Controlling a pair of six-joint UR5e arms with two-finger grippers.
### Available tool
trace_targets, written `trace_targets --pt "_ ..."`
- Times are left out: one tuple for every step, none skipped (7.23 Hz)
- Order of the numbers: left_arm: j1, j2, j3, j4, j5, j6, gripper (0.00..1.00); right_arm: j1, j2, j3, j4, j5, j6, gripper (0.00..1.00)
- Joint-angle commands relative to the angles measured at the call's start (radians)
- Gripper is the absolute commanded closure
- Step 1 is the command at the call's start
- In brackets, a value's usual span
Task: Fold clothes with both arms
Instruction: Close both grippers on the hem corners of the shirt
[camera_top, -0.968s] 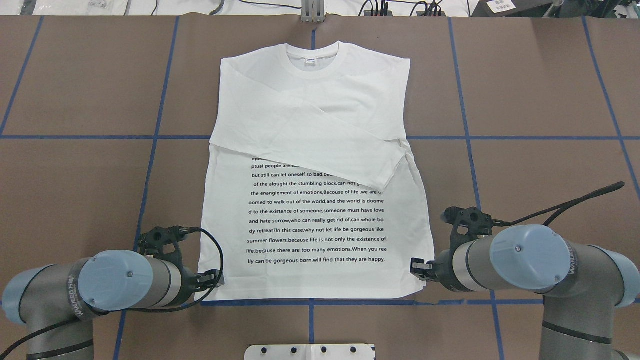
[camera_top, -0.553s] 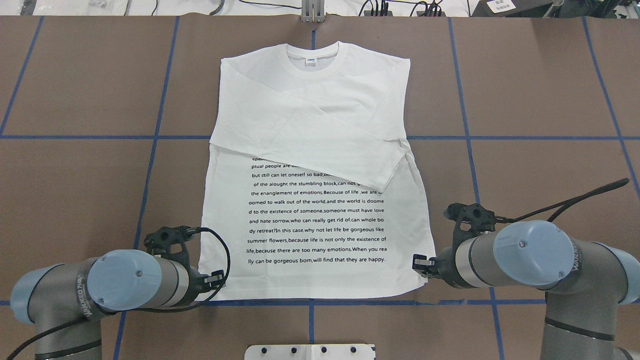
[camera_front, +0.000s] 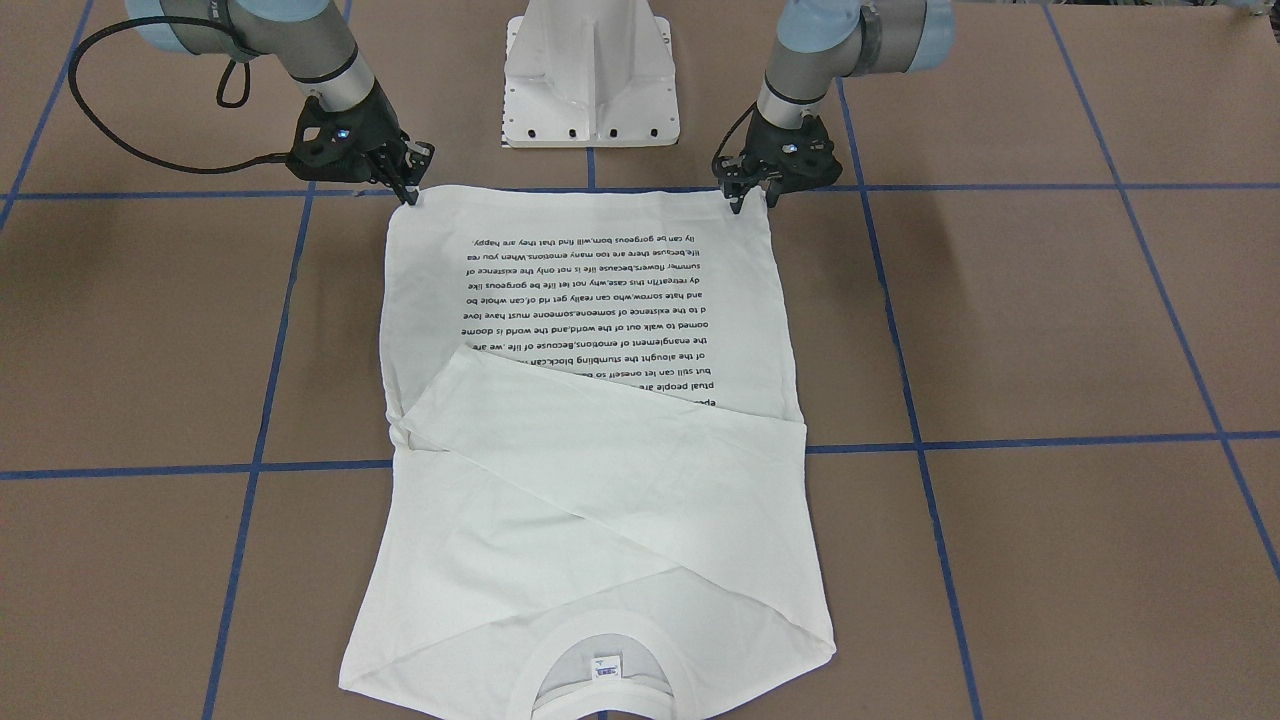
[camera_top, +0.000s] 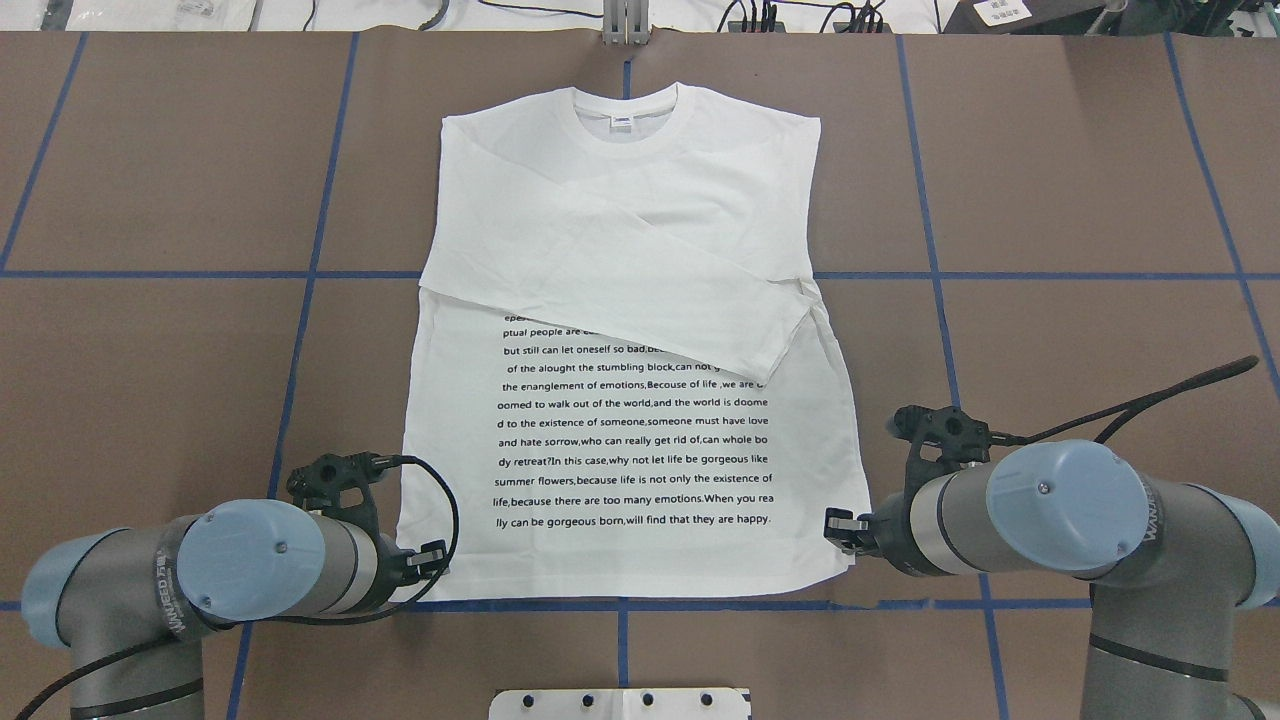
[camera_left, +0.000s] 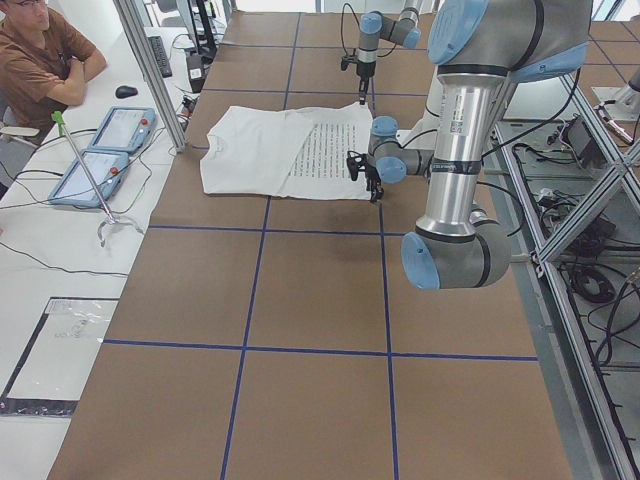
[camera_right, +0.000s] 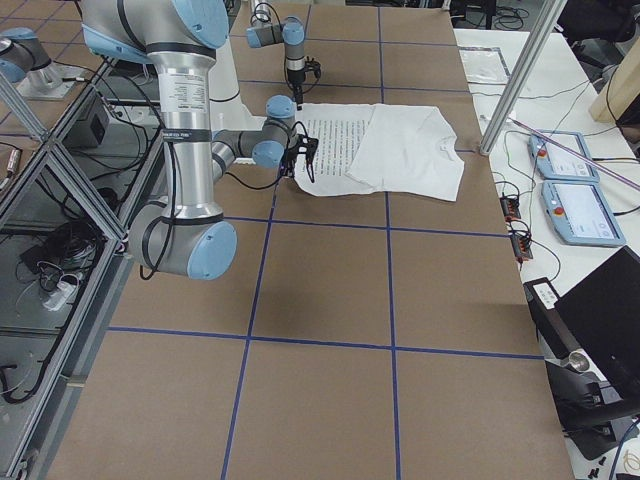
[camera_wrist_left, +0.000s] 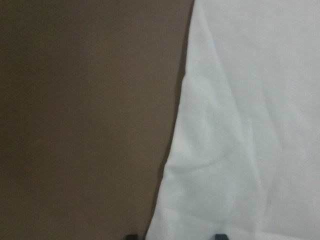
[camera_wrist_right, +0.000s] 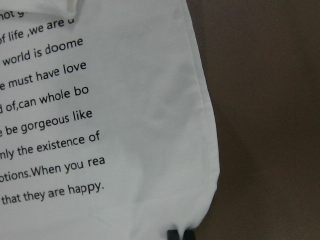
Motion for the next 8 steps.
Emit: trace_targets --pt "0.0 -0.002 -0.001 0.006 0.0 -0.001 0.39 0.001 0.001 0.0 0.0 0.0 0.0 1.0" --pt "0.0 -0.004 -0.001 0.006 0.0 -0.001 0.41 0.001 0.001 0.0 -0.001 0.0 0.0 1.0" --pt "0.0 -0.01 -0.001 0.006 0.0 -0.002 0.52 0.001 -0.001 0.0 -0.001 0.0 0.0 1.0" --pt "0.0 -0.025 -0.001 0.006 -0.002 -0.004 0.62 0.001 -0.001 0.0 0.0 0.0 0.0 1.0" --pt "0.0 -0.032 -0.001 0.006 -0.003 -0.017 0.71 0.002 -0.001 0.0 0.0 0.0 0.0 1.0" --pt "0.0 -0.035 -0.004 0.006 -0.003 -0.031 0.75 0.002 0.002 0.0 0.0 0.0 0.0 1.0" --pt "0.0 -0.033 -0.007 0.007 -0.003 -0.031 0.8 0.001 0.002 0.0 0.0 0.0 0.0 1.0" --pt "-0.001 -0.032 -0.006 0.006 -0.003 -0.031 0.81 -0.001 0.004 -0.002 -0.001 0.0 0.0 1.0"
